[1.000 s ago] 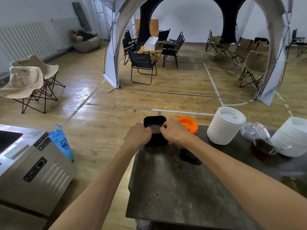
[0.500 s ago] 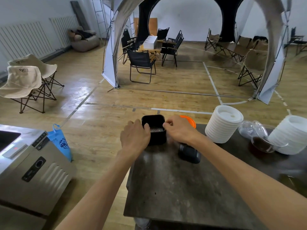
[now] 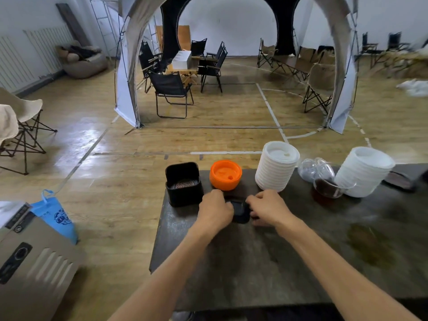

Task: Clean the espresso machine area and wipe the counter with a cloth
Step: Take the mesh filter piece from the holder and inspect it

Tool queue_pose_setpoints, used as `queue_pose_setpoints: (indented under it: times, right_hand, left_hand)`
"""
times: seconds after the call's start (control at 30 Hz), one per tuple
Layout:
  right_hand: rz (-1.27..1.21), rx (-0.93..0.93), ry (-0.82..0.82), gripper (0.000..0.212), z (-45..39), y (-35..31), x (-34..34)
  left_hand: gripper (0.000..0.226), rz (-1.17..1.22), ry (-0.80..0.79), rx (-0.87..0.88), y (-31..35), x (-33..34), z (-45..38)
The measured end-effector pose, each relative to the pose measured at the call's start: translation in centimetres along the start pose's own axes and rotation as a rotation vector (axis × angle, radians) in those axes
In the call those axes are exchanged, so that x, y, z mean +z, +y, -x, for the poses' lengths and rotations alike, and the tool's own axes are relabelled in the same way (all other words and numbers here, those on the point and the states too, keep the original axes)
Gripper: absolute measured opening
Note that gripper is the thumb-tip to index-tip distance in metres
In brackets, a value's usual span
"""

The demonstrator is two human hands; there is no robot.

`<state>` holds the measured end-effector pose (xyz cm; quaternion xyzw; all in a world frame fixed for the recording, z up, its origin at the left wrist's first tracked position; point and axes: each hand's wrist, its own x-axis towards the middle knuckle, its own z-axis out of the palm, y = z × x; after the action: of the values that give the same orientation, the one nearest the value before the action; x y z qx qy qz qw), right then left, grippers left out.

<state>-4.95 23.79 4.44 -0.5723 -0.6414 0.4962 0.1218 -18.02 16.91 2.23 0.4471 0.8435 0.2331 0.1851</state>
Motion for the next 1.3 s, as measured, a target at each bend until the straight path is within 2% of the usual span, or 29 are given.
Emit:
queue_pose_setpoints:
  times: [0.1,0.2,0.3,0.43,0.53,0.63,0.73,0.8,0.87,0.93,1.0,1.1,1.3]
  right_hand:
    - [-0.301,0.131,-0.091,0.032,0.6,-0.6,0.0]
    - [-0.415,0.184,-0.165,0.037,1.4,-1.3,-0.5]
    - [-0.486,0.273,-0.159,0.034,1.6,-1.6,-1.1]
    - [-0.590,0.315,-0.180,0.036,1.5,-0.9,-1.4]
    - [-0.640,0.221,-0.248,0.028,2.0,-0.4,-0.9]
    - [-0.647,0.086,-0.313,0.025,2.4,-0.3,-0.2]
    - [-0.580,0.060,-0.253,0.022,2.4,0.1,0.2]
    - [-0.523,0.053,-0.139,0.017,2.3,1.0,0.3]
    - [-0.476,0.033,-0.057,0.013,2.3,1.9,0.2]
    - [-0.434,0.012,-0.058,0.012,2.3,2.7,0.1]
    - [-0.399,-0.009,-0.093,0.016,2.3,3.2,0.1]
    - [-0.368,-0.021,-0.099,0.020,2.4,3.5,0.2]
    - [-0.357,-0.010,-0.093,0.020,2.8,3.8,-0.3]
  left_hand:
    - [0.029,0.008,-0.038,-0.031,0.5,0.0,0.0]
    - [0.026,-0.063,-0.031,0.046,0.5,0.3,0.8]
    - [0.026,-0.090,-0.002,0.139,0.2,0.5,2.0]
    - [0.042,-0.125,0.026,0.197,-0.3,1.0,3.3]
    - [0.035,0.001,0.070,0.182,-0.2,1.1,4.0]
    - [0.022,0.119,0.182,0.148,-0.2,1.3,4.6]
    - [0.023,0.252,0.214,0.034,-0.7,1.4,4.7]
    - [0.020,0.468,0.166,-0.081,-0.9,1.4,4.7]
    - [0.018,0.822,0.094,-0.203,-0.5,1.4,5.0]
    - [0.019,1.120,0.042,-0.294,0.2,1.4,5.6]
    - [0.017,1.279,0.002,-0.326,0.7,1.5,6.1]
    - [0.018,1.346,-0.069,-0.317,1.3,1.5,6.7]
    - [0.017,1.323,-0.112,-0.312,1.4,1.6,6.8]
